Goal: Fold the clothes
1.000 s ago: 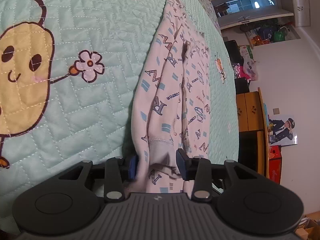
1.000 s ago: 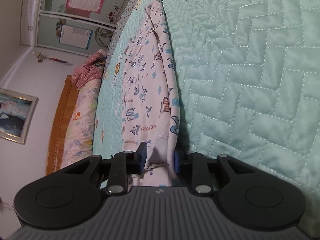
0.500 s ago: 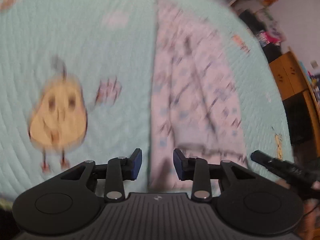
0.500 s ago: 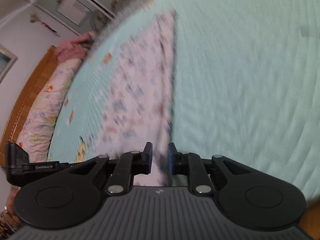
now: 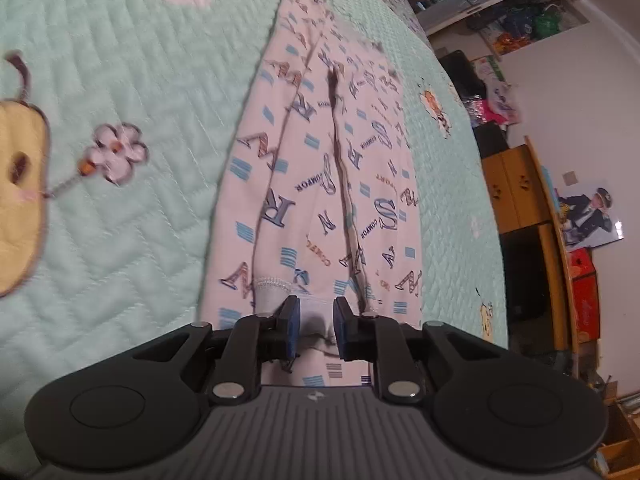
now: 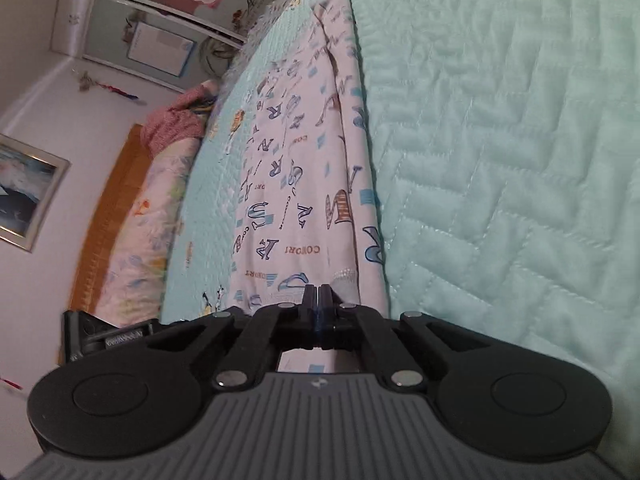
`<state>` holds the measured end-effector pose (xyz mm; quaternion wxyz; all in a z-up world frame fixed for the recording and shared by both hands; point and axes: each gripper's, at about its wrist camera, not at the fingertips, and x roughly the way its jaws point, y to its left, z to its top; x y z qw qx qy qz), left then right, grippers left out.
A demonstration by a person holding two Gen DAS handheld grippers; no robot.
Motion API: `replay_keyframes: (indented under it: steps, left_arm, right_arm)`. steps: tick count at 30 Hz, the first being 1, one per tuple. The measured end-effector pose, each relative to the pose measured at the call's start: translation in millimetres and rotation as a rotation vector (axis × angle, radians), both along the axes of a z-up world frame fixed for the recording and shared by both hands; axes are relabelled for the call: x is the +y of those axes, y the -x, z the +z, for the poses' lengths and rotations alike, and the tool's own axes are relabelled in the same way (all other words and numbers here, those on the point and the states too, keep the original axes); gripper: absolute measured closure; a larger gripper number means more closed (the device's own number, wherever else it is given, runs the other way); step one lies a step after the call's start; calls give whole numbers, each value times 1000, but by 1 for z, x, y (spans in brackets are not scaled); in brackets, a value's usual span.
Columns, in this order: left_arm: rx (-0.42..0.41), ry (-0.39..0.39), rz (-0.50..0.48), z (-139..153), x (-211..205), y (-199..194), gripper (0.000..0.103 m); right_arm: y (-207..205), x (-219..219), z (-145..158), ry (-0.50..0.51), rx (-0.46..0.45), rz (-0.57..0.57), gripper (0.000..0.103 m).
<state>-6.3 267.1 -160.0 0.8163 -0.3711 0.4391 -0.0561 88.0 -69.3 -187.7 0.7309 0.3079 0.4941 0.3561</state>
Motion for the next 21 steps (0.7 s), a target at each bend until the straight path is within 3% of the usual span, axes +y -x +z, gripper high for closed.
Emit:
replay_keyframes:
  steps: [1,3,4,6,7,8,10,14,17,18,19,21]
  left_arm:
    - [-14,-19,-21,5,-2,2,75]
    - [-51,-51,-77,13,-8,5,56]
    - [-45,-59,-97,10,-13,5,55]
    - [-27,-76,-94,-3,-18,4,58]
    - [-20,-85,-88,-9,-20,4,58]
    - [-19,-91,-85,-10,-21,5,57]
    - [-17,-119,-117,-1,-25,5,57]
    - [-50,-95,-169,10,-35,10,55]
    - [-17,-79,-146,-4,-33,11,57]
    - [-9,-69,-129,-9,-32,12,57]
    - [-4,-63,-122,-9,-31,12,57]
    - [-1,-66,-130,1,-32,13,57]
  right_arm:
    - [3,1,9,14,-34,15,94]
    - [9,5,20,2,-73,48,92]
    - [9,8,16,19,-65,56,87]
    - [10,16,7,53,-48,71,84]
    - [10,19,2,68,-43,74,100]
    - [12,19,0,74,-43,63,102]
    - [16,15,7,66,-44,54,99]
    - [27,7,24,29,-73,65,85]
    - [29,6,23,39,-63,57,85]
    - [30,5,22,43,-60,54,95]
    - [30,5,22,46,-56,51,98]
    - [32,4,21,53,-50,46,94]
